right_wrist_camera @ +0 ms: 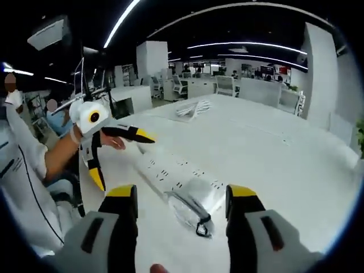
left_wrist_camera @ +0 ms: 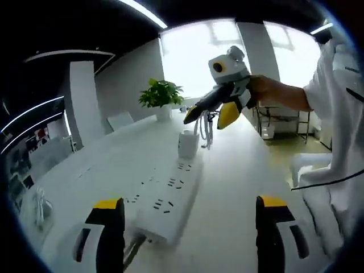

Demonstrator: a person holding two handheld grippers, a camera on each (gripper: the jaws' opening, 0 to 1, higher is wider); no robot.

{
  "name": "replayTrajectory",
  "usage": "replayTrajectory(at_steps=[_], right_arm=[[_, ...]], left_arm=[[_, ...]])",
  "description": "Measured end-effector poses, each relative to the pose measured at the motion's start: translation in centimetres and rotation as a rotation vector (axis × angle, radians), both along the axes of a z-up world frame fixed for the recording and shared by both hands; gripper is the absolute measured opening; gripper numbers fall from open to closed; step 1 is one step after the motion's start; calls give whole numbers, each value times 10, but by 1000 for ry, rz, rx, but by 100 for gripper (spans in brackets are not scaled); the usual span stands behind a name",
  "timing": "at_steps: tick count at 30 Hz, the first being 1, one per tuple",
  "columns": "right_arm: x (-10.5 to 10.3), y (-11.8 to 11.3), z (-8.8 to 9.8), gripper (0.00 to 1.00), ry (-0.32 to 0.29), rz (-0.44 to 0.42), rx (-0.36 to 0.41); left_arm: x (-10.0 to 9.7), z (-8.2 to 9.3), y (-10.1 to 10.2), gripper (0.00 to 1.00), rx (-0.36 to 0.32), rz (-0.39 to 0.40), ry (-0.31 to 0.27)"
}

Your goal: Straighten the power strip on the desk, plug the charger into it

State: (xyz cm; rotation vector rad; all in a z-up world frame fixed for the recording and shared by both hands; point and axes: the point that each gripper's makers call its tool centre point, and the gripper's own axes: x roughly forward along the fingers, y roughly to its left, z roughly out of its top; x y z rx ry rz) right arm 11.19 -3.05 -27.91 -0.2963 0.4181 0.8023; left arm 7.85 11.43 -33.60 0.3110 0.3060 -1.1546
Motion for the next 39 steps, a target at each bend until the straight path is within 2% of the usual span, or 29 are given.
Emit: replayTrajectory(at_steps=[1, 3, 4, 6, 7, 8, 10, 13, 15, 19, 21, 23, 32, 34, 39], right_arm=[[-2, -4, 5, 65, -32, -10, -8], [-5, -11, 13, 76, -76, -47, -14], [-9, -15, 14, 85, -86, -52, -35], [-19, -21, 8, 95, -46, -77, -54], [-25, -23, 4, 97, -24, -91, -48], [-30, -24, 1, 97, -21, -84, -39], [-43, -28, -9, 97, 28, -114, 12], [-54, -36, -21, 97, 50, -155, 54], [-59, -43, -24, 97, 47, -206, 97], [-77, -49, -32, 97, 49, -222, 64], [-87, -53, -30, 97, 33, -233, 40], [-95, -55, -27, 97, 21, -246, 35], [-126, -62, -20, 96, -12, -287, 70], [-134, -56, -17, 96, 2, -283, 131], [-144, -54, -10, 95, -40, -293, 131]], left_arm=[[-4, 2, 2, 96, -8, 7, 2], [-15, 13, 3, 96, -88, 51, 23], [-20, 19, 4, 96, -131, 70, 47], [-30, 30, 3, 96, -221, 97, 89], [-39, 32, 2, 96, -247, 96, 115], [-47, 30, 2, 96, -239, 91, 134], [-57, 28, 6, 96, -210, 129, 121], [-59, 21, 19, 96, -190, 228, 144], [-62, 18, 27, 96, -178, 260, 140], [-72, 12, 42, 96, -163, 325, 156], [-77, 13, 53, 96, -109, 393, 121], [-85, 17, 56, 96, -85, 405, 75], [-113, 15, 68, 96, -77, 427, 98], [-121, 14, 67, 96, -70, 423, 101], [-132, 10, 62, 96, -49, 426, 107]])
